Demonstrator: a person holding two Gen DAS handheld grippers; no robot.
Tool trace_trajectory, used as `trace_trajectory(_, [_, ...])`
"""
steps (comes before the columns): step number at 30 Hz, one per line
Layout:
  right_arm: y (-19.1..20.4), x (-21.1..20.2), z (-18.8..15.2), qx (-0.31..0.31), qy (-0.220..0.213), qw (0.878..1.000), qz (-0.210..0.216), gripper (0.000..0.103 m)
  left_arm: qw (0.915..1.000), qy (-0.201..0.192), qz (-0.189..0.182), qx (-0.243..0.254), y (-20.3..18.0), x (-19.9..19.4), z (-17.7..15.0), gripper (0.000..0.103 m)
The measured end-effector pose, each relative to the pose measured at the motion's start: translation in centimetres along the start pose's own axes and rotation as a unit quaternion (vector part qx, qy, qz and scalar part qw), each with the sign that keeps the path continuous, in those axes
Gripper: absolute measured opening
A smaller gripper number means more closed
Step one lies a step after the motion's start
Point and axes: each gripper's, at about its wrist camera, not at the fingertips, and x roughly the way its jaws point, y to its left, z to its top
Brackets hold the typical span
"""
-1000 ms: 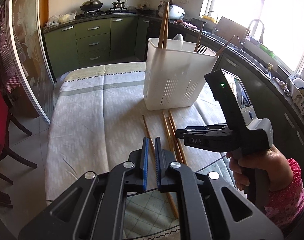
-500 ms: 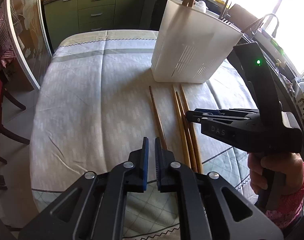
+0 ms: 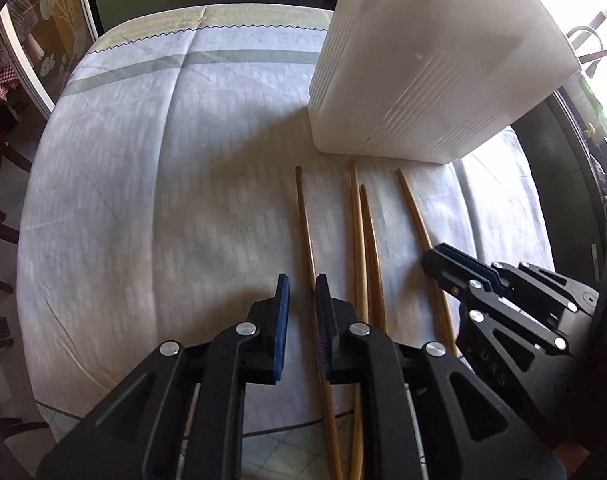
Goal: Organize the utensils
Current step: 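Lower the right tool onto a wooden chopstick and close while the left tool holds its chopstick, then raise both held chopsticks above the white holder with both tools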
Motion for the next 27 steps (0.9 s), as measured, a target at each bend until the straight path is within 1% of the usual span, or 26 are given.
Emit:
trace_trajectory(3, [-1.3, -0.4, -0.4, 0.005, -0.001, 1.0, 0.009, 0.007, 0.9999, -0.001, 0.012, 0.0, -0.6, 0.3, 0.8, 0.018])
trace_trajectory(6, [-1.8, -0.6, -0.5, 0.008, -0.004, 1.0, 0.02, 0.007, 0.9997, 0.003, 0.024, 0.005, -1.2, 0.7, 1.2, 0.019])
trace_trajectory(9, [-2.1, -1.0, -0.8, 0.003, -0.01, 1.0, 0.016, 0.007, 0.999, 0.005, 0.043, 0.015, -2.1, 1.1, 1.4, 0.019])
trace_trajectory(11, [-2.2, -1.2, -1.1, 0.0, -0.012, 1.0, 0.013, 0.007, 0.9984, 0.008, 0.053, 0.018, -2.7, 1.9, 2.1, 0.019])
trace_trajectory(13, [-2.5, -1.3, -1.3, 0.0, -0.013, 1.0, 0.014, 0.007, 0.9975, 0.008, 0.065, 0.025, -3.3, 2.2, 2.3, 0.015])
trace_trajectory(14, [-2.6, -1.3, -1.3, 0.001, -0.014, 1.0, 0.014, 0.007, 0.997, 0.008, 0.071, 0.031, -3.5, 2.3, 2.4, 0.006])
trace_trajectory(16, [-2.1, -1.0, -1.4, 0.003, -0.014, 1.0, 0.015, 0.007, 0.9969, 0.009, 0.071, 0.032, -4.8, 2.8, 3.2, 0.006])
trace_trajectory(18, [-2.1, -1.0, -1.3, 0.01, -0.014, 1.0, 0.02, 0.007, 0.9973, 0.009, 0.067, 0.029, -5.1, 2.9, 3.3, 0.005])
trace_trajectory(22, [-3.3, -3.1, -1.6, 0.021, -0.037, 0.998, 0.039, 0.007, 0.9971, -0.017, 0.063, 0.04, -5.1, 1.2, 3.0, 0.005])
trace_trajectory(27, [-4.7, -7.8, -2.7, 0.026, -0.084, 0.994, 0.058, 0.007, 0.9946, -0.066, 0.052, 0.06, -5.5, -2.9, 1.9, 0.005])
